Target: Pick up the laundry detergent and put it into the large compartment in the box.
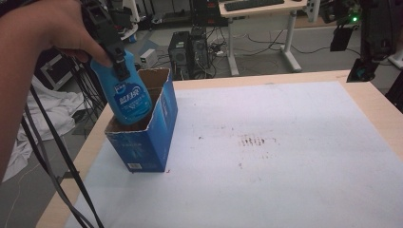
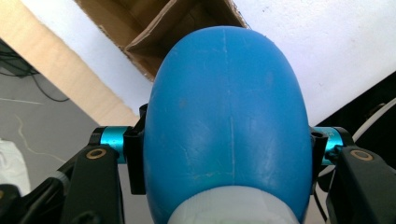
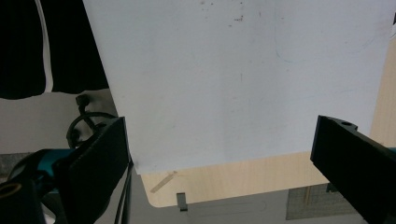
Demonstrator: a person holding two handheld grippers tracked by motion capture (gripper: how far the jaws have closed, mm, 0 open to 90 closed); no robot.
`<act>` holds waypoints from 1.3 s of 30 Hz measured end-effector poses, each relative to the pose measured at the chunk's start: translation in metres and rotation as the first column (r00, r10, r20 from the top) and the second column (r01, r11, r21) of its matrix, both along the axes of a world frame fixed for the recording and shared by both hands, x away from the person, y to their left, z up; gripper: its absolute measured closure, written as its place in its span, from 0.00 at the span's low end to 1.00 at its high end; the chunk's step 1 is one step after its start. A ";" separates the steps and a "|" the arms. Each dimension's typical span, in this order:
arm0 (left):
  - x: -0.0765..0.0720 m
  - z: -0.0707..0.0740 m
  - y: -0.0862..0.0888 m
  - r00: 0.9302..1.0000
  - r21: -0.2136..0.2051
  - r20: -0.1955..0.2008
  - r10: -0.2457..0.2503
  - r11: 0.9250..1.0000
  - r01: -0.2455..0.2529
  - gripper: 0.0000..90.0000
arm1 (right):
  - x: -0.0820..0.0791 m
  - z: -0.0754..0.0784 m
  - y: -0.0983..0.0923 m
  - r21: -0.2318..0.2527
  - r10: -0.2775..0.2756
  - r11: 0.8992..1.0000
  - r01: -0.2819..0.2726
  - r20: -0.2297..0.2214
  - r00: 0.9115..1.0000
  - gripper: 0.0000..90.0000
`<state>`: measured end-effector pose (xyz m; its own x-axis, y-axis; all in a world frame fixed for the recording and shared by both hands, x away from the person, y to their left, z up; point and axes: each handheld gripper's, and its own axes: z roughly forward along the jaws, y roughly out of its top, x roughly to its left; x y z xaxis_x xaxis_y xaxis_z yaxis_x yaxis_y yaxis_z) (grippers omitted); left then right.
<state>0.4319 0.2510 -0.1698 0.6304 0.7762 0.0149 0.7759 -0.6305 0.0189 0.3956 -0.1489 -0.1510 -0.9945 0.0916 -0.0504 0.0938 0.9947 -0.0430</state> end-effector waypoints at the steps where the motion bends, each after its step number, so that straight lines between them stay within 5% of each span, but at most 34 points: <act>1: 0.002 -0.010 0.000 1.000 -0.006 -0.009 0.002 1.000 -0.003 0.43 | 0.001 -0.001 0.000 0.004 0.002 1.000 -0.002 -0.002 1.000 0.04; 10: 0.010 -0.044 0.004 1.000 -0.013 -0.030 -0.008 1.000 0.007 0.43 | 0.001 -0.004 -0.001 0.000 -0.001 1.000 0.001 -0.007 1.000 0.04; 15: 0.013 -0.074 0.001 0.994 -0.010 -0.062 -0.086 0.996 0.086 0.43 | 0.003 -0.008 -0.003 0.001 -0.009 1.000 0.009 -0.014 1.000 0.04; 23: 0.014 -0.097 -0.002 0.984 -0.001 -0.064 -0.169 0.986 0.169 0.43 | 0.006 -0.010 -0.002 0.001 0.001 1.000 -0.001 -0.020 1.000 0.04; 26: 0.014 -0.102 -0.002 0.985 -0.007 -0.058 -0.160 0.987 0.159 0.43 | 0.006 -0.011 -0.002 0.001 -0.003 1.000 0.003 -0.021 1.000 0.04; 29: 0.013 -0.113 -0.002 0.972 0.002 -0.058 -0.226 0.974 0.227 0.43 | 0.007 -0.013 -0.002 0.005 -0.010 1.000 0.010 -0.024 1.000 0.04; 39: 0.011 -0.124 -0.003 0.954 0.002 -0.068 -0.294 0.956 0.294 0.43 | 0.009 -0.015 -0.001 0.002 -0.001 1.000 0.001 -0.028 1.000 0.04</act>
<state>0.4427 0.2484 -0.2940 0.8305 0.5564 -0.0261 0.5555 -0.8308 -0.0350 0.4046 -0.1498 -0.1664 -0.9955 0.0927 -0.0219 0.0936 0.9947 -0.0435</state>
